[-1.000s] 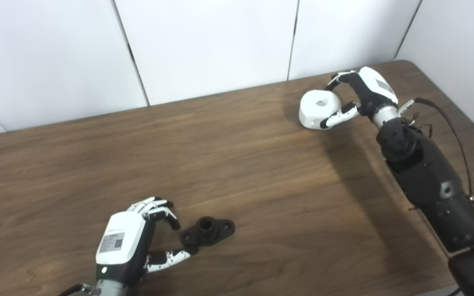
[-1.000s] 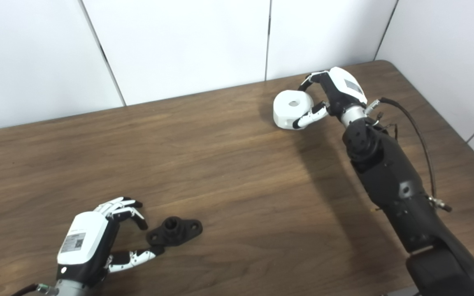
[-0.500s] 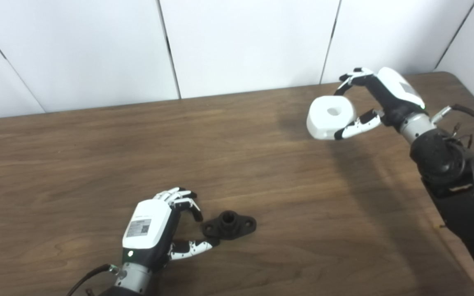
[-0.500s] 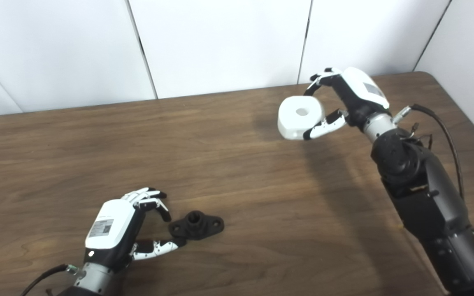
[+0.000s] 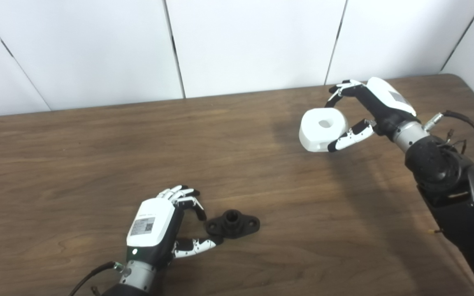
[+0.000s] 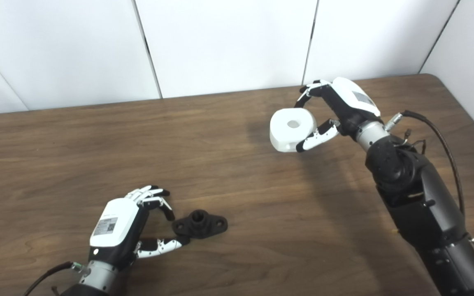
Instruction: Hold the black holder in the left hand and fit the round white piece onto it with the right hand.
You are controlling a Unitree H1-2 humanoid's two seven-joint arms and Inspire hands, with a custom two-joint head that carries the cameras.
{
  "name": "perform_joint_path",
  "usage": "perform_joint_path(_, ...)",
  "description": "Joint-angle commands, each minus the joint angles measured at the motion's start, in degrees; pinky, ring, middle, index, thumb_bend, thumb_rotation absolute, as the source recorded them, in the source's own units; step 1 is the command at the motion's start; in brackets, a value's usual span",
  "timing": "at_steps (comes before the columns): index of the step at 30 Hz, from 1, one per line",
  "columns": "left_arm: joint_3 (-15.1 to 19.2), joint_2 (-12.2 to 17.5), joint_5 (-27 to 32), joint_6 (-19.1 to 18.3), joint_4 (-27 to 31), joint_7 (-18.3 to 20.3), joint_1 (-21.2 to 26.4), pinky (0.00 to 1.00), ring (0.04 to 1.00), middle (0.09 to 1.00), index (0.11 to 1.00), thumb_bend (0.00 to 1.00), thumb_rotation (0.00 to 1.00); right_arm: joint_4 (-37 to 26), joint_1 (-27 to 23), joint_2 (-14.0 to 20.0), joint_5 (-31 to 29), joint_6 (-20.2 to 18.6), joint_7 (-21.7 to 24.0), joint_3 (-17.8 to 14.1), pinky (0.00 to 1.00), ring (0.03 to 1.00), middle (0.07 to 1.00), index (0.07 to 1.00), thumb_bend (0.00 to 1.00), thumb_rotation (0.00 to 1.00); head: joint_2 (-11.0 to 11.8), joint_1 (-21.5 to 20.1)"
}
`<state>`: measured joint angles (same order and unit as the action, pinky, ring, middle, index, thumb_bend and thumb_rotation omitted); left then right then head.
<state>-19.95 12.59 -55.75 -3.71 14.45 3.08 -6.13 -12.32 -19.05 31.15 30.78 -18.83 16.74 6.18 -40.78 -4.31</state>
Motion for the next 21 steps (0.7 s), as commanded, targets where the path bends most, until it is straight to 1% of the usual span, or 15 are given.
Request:
perform_joint_path(1,-1.0,0.8,-1.9,-2.6,-2.4,4.3,-0.8,0.87,0.866,0.793,0.489,0.52,0.05,-1.7,-1.9,1.2,0.0,0.8,-0.6,-1.4,0.87,0.940,0.830,0.484,0.52,0.13,0.0,-0.1)
perform_joint_path(7,-1.3,0.9,-1.9,-2.6,-2.1,4.4,-0.7,0.87,0.865,0.789,0.489,0.52,0.04,-2.2,-1.9,1.3,-0.5,0.7,0.3,-2.0,0.90,0.952,0.834,0.484,0.52,0.13,-0.7,0.3)
perform_joint_path(16,-1.4,0.5,-1.3,-3.2,-1.9,5.1,-0.6,0.87,0.869,0.792,0.489,0.52,0.04,-2.9,-1.9,1.1,-0.3,0.2,1.7,-1.6,0.89,0.958,0.839,0.484,0.52,0.14,-1.0,0.5)
perform_joint_path(20,-1.3,0.5,-1.3,-3.1,-2.0,4.7,-0.6,0.87,0.867,0.793,0.489,0.52,0.05,-2.5,-2.1,1.1,-0.2,0.2,1.8,-1.5,0.90,0.958,0.836,0.484,0.52,0.13,-1.0,0.5)
perform_joint_path(21,-1.3,0.5,-1.3,-3.1,-1.9,4.8,-0.6,0.87,0.867,0.793,0.489,0.52,0.05,-2.5,-2.1,1.1,-0.3,0.1,1.8,-1.5,0.90,0.957,0.836,0.484,0.52,0.13,-1.3,0.7)
